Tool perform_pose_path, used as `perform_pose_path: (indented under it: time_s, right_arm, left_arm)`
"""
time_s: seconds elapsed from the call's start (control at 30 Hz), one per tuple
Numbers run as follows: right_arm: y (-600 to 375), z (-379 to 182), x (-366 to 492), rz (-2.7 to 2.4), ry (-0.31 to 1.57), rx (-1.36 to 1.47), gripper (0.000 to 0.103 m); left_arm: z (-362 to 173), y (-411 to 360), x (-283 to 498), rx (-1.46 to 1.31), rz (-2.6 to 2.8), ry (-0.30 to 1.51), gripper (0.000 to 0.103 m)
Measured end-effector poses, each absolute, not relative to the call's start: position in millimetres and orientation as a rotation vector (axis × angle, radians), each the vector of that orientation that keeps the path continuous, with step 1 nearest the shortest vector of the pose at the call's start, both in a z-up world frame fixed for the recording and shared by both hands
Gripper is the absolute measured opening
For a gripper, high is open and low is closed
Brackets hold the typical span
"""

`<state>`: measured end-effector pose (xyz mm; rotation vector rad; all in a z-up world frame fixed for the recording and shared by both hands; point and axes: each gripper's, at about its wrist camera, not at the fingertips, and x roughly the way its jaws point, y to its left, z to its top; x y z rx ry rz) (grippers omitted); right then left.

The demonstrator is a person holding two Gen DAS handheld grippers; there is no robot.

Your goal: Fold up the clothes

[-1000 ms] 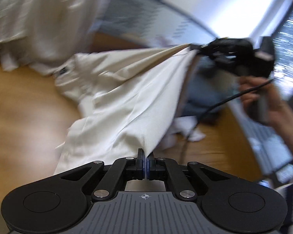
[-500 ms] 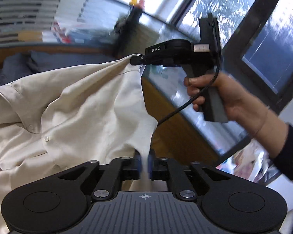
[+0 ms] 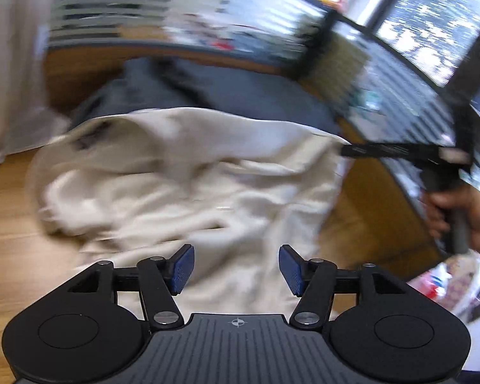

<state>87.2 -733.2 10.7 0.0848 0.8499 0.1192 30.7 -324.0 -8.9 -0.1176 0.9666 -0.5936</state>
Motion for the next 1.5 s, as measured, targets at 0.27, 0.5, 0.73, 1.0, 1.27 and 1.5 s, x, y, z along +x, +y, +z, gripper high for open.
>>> perform_pose_path:
  time_s: [0.27,0.5,0.73,1.0,1.27,1.5]
  right_arm:
    - [-670,4,47,0.129,0.859,0.160,0.073]
    - [-602,-17,12,0.069,0.912,0.223,0.073]
    - [-526,-43,-20,0.071,0.957,0.306,0.074]
    - [-404,-95,-38,0.107,0.999,0.362,0.074]
    - [-340,-126,-30,-0.025,0.976,0.178,0.068]
    - [-347,-115,-40,-0.054,0.966,0.155,0.001]
  left_arm:
    - [-43,-246,77,-0.078,-0.390,0.992,0.068]
    - [-78,-214,124,-0.018,-0.424,1.039,0.069]
    - [-114,-221,158,0.145,-0.552,1.038,0.068]
    - [-129,-239,179,0.261,-0.692,0.983,0.054]
    - [-104,-239,182,0.221,-0.730,0.886,0.009]
    - [-63,-183,190,0.034,-0.620,0.809,0.008]
